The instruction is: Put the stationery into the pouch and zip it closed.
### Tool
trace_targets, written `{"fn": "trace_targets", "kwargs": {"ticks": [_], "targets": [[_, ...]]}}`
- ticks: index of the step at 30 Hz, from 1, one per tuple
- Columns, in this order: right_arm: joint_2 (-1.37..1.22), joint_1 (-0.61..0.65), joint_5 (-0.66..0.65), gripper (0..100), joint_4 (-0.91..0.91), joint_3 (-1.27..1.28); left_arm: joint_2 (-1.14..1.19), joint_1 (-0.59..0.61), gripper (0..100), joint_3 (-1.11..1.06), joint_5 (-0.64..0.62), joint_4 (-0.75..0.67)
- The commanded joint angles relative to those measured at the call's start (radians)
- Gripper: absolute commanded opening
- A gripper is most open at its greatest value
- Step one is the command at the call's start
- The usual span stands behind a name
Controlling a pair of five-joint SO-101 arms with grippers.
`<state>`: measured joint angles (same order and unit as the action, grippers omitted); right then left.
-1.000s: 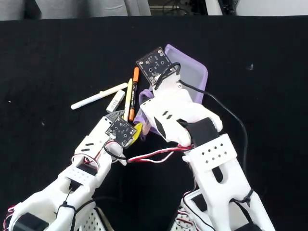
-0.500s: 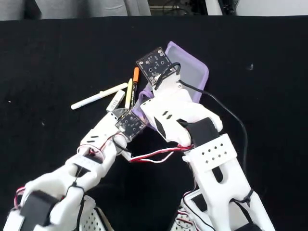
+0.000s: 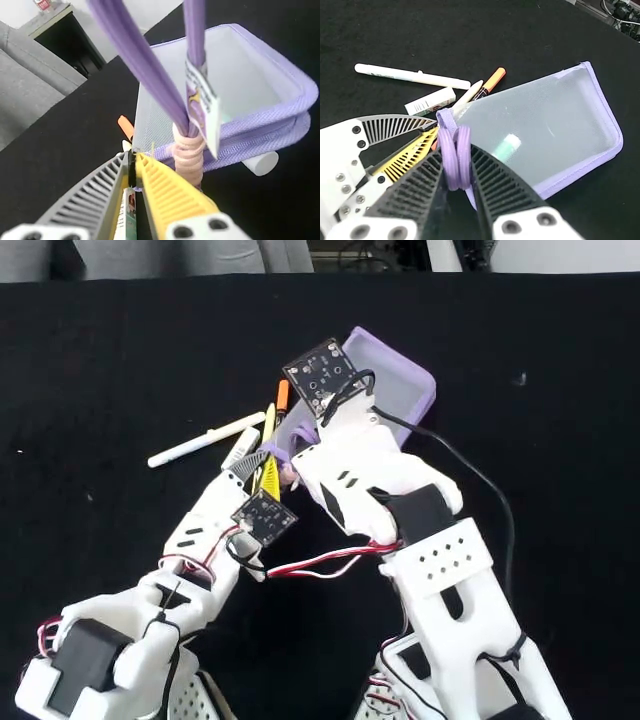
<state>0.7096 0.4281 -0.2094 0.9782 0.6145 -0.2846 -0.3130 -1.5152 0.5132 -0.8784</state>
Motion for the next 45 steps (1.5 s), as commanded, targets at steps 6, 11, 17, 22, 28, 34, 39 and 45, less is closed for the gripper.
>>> {"fn": "trace_targets", "kwargs": {"ticks": [6,11,17,22,28,34,39,45], "targets": [[0.039,-0.104,-0.008,1.5,0.040,-0.053,-0.003,0.002,3,-0.001,0.000,-0.018],[0.039,-0.190,-0.048,1.5,0.150,-0.140,-0.003,0.050,9,-0.035,0.000,-0.018],[0.031,-0.264,-0.199,1.5,0.284,-0.182,-0.003,0.093,15,-0.033,-0.002,-0.018],[0.030,-0.311,-0.393,1.6,0.417,-0.180,-0.003,0.094,15,-0.031,-0.002,-0.018],[0.031,-0.310,-0.480,15.5,0.499,-0.183,-0.003,0.094,15,-0.031,-0.002,-0.018],[0.038,-0.215,-0.600,21.1,0.565,-0.186,-0.003,0.094,15,-0.033,-0.002,-0.018],[0.033,-0.060,-0.756,21.3,0.723,-0.186,-0.003,0.094,15,-0.035,0.000,-0.018],[0.033,-0.009,-0.836,21.3,0.784,-0.182,-0.003,0.094,15,-0.039,0.000,-0.020]]}}
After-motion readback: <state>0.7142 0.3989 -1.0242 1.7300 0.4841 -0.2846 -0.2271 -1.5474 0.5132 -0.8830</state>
